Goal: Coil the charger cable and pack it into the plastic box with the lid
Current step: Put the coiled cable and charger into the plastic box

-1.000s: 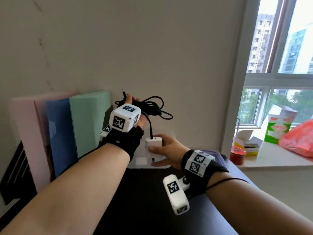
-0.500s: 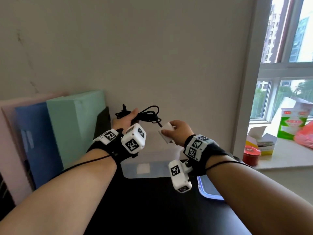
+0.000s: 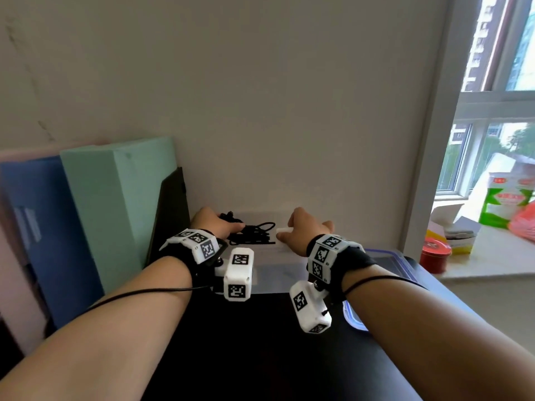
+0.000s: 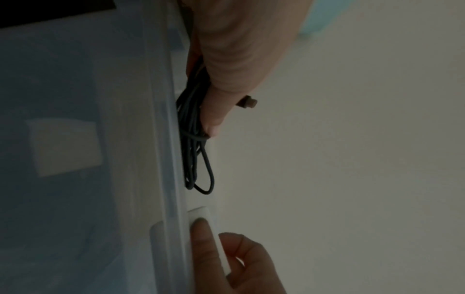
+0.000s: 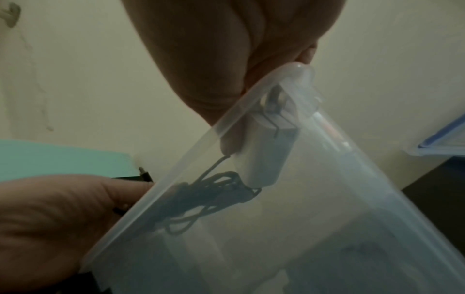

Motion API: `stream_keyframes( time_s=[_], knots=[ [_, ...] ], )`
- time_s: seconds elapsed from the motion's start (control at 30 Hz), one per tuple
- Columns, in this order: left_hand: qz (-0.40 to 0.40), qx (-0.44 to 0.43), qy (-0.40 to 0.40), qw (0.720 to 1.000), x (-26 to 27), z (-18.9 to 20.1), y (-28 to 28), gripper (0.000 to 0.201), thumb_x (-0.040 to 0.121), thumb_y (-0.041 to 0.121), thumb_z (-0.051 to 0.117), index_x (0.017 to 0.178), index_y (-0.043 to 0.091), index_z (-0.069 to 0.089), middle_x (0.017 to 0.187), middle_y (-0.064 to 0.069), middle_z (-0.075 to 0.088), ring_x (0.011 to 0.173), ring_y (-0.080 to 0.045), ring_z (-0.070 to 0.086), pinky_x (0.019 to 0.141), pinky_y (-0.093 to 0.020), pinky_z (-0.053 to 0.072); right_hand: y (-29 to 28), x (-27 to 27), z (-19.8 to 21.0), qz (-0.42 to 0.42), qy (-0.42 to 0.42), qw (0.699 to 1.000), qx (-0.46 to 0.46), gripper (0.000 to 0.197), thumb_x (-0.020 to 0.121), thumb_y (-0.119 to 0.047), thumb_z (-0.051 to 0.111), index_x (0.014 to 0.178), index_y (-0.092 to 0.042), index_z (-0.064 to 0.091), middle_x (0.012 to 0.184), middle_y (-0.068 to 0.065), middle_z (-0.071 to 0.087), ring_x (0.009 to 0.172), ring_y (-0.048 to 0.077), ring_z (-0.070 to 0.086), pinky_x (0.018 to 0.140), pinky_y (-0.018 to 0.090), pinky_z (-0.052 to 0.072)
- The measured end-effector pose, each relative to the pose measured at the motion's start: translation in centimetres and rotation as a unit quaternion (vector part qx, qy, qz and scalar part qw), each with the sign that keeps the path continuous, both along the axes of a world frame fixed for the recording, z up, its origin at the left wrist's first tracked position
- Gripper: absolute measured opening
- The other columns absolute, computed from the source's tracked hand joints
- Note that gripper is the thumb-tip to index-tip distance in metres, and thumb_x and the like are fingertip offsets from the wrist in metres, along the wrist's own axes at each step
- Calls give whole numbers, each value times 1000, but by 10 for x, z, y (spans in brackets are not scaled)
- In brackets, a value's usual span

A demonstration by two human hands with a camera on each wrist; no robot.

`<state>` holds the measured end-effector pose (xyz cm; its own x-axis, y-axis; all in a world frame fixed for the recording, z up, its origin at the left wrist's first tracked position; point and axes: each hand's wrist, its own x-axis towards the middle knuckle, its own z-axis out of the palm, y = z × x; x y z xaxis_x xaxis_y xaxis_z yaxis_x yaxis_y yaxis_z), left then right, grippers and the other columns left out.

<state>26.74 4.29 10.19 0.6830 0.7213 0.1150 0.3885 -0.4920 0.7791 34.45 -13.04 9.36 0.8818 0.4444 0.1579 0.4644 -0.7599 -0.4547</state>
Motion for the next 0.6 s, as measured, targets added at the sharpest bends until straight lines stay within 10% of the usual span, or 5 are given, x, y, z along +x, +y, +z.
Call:
stream_keyframes(
  time_s=[0.3, 0.4, 0.6],
  knots=[
    [-12, 124, 134, 983, 2, -17, 2, 72, 27, 74, 61, 78, 22, 67, 97, 0, 72, 100, -27, 61, 98, -43, 43, 4, 10, 1, 20, -8, 994, -111, 29, 88, -38, 51, 107, -15, 51, 111, 4, 65, 106, 26, 58, 100, 44, 23],
    [-19, 187, 249, 950, 9, -21, 4, 84, 30, 84, 49, 89, 27, 66, 106, 2, 66, 115, -29, 49, 102, -49, 33, 2, 9, 1, 32, -11, 984, -175, 22, 90, -38, 48, 88, -17, 53, 103, 5, 64, 105, 27, 57, 99, 44, 25],
    [-48, 198, 286, 936, 1, -16, 0, 68, 67, 70, 47, 117, 25, 61, 132, 1, 57, 130, -27, 41, 110, -45, 23, -8, 11, -6, 14, 16, 992, -121, 29, 87, -29, 44, 114, -24, 52, 128, 10, 51, 121, 31, 43, 102, 42, 29]
  ],
)
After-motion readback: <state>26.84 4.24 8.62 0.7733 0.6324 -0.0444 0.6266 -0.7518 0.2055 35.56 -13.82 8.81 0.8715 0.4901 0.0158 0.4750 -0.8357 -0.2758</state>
